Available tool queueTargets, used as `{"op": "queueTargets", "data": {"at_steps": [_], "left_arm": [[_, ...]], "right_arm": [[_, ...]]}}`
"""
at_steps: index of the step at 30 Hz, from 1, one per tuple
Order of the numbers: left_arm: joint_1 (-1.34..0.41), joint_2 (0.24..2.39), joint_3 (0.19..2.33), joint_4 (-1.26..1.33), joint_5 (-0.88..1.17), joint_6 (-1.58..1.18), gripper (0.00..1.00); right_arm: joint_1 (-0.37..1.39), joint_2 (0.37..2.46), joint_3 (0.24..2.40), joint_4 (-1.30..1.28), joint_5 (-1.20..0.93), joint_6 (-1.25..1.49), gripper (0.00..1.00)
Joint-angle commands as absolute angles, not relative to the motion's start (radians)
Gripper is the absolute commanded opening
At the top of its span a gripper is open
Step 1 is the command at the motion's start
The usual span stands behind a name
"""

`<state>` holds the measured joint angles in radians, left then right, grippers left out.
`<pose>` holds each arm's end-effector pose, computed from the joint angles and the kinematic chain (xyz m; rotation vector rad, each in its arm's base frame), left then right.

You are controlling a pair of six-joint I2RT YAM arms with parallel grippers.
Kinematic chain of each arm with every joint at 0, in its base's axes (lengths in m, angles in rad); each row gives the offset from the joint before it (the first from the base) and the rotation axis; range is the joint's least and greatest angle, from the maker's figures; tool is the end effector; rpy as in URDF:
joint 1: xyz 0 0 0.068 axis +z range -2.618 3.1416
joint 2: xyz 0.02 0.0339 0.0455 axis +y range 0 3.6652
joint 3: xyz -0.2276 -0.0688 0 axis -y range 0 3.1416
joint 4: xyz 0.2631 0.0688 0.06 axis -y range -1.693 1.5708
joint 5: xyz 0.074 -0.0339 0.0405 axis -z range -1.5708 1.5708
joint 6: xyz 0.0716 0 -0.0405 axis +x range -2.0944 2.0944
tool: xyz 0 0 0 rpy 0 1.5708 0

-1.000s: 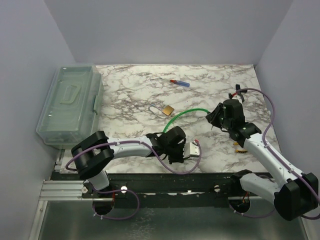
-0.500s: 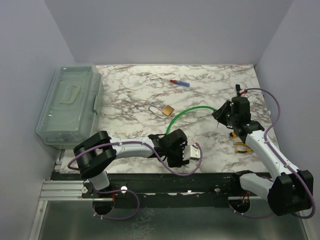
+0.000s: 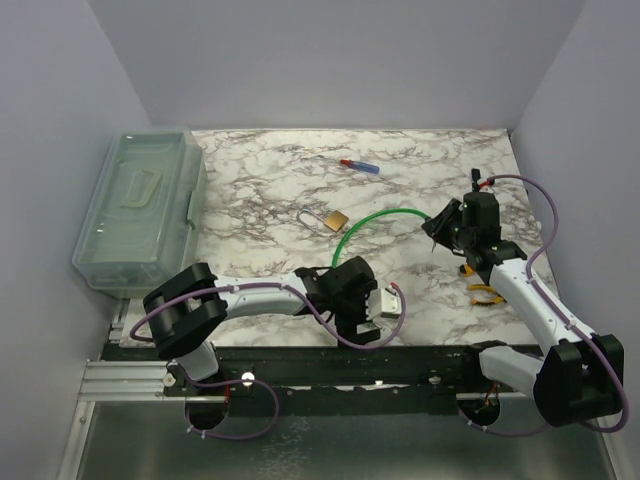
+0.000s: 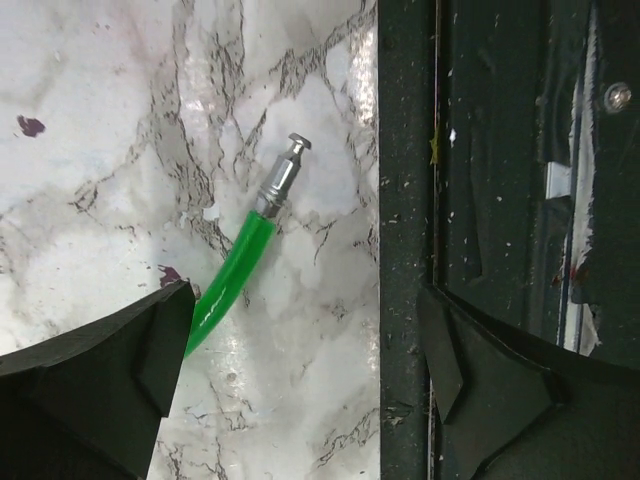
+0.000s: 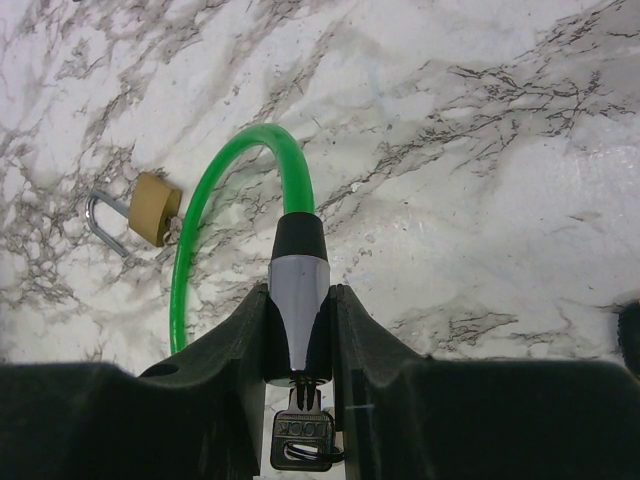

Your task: Unlock with the key

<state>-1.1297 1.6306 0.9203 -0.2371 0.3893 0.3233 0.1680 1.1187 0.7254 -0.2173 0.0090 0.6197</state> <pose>0.1266 -0.3318 0.1008 1.8534 1.8367 -0.8014 0.3017 0.0505 0.1893 0.5011 2.1575 0.4334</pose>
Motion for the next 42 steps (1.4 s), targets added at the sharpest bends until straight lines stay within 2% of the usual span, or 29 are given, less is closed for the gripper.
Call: {"op": "queueTargets", "data": {"at_steps": [1,7,12,21,31,38,42], "left_arm": [[-1.138,1.576,0.974,-0.256,0.384,0.28,0.99],[-1.135,1.504,1.037,-0.257,0.343,0.202,0.99],[-1.125,1.45,1.058,-0.242,0.224,0.176,0.99],[-1.121,1.343,0.973,-0.05,-0.178,0.229,0.99],[-1.118,1.266,0.913,0.111,-0.516,0.334,0.99],[-1.102,1.253,0.913,0.137,-0.588,0.339,0.99],[-1.09,1.24,0.911,0.14,-0.584,0.322,0.99]], "right_arm": [[0.16,1.115,0.716,-0.17,0.007,0.604,0.0],[0.157,1.118,0.724,-0.177,0.039,0.6,0.0],[0.149,1.127,0.733,-0.172,0.044,0.605,0.0],[0.1,1.168,0.8,-0.158,0.072,0.596,0.0],[-0.038,1.363,0.906,-0.041,-0.045,0.61,0.0],[-0.102,1.477,0.963,0.121,-0.13,0.693,0.0],[-0.121,1.524,0.996,0.147,-0.104,0.771,0.0]]}}
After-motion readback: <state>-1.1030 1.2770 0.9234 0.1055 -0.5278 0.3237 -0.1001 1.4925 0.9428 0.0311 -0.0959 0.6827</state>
